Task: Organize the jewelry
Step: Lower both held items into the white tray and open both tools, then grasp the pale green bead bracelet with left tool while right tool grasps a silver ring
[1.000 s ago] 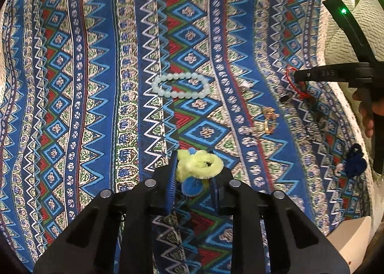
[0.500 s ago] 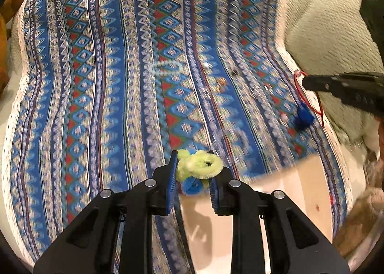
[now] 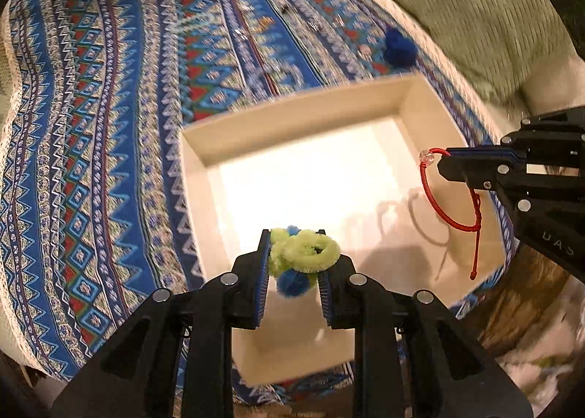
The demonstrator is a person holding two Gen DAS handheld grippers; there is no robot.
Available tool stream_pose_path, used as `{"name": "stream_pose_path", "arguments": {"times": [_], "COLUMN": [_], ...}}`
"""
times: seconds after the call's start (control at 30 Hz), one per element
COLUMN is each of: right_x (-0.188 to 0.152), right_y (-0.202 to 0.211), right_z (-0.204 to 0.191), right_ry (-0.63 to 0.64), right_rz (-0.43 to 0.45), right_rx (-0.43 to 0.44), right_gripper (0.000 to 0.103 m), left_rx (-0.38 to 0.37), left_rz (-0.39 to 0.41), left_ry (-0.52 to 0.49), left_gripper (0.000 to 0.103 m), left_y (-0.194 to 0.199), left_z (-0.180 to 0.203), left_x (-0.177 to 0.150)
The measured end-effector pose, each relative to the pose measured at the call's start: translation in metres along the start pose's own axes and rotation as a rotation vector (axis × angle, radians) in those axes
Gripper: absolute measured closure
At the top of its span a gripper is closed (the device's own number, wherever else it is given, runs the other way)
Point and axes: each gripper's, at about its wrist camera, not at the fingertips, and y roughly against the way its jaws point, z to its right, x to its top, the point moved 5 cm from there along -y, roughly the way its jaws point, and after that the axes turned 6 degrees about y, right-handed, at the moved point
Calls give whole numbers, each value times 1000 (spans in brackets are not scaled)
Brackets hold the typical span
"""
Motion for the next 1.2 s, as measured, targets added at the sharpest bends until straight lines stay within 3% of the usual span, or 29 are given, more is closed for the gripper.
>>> {"name": "stream_pose_path", "arguments": {"times": [0.47,0.67,0.7,0.77,0.8,0.83,0.97,1.03,1.17,1.2], "right_x": [-21,-24,-24,-24,-23,-24,-25,-25,-26,-26], "right_y": [-3,0,0,2,2,3,4,4,5,6], "right_z": [-14,-19,-19,-18,-19,-19,-19,-18,-17,-16], "right_ry": [7,24,25,16,18,22,22,21,21,19], "right_rz": [-28,-10,-10,-2,0,3,7,9,16,18], "right_rx": [-2,-23,-20,-10,-13,-18,-19,-18,-16,-16], "right_gripper": [99,97,95,76,73,73,73,73,73,73], "left_rx": [-1,-8,-7,3,9,12,19,29,38,46], "left_rz": [-48,-60,-58,-54,-51,-46,-41,-38,-42,-37], "left_ry": [-24,-41,-44,-51,-50,-48,-43,-43,-54,-54], "left_gripper": [79,73,69,58,46,37,30,19,15,5], "left_y": [-5,-2,-2,1,2,4,9,10,13,15], "left_z": [16,18,18,18,18,18,17,17,18,18], "left_x": [-18,-22,-22,-22,-22,-21,-18,-16,-16,-15]}}
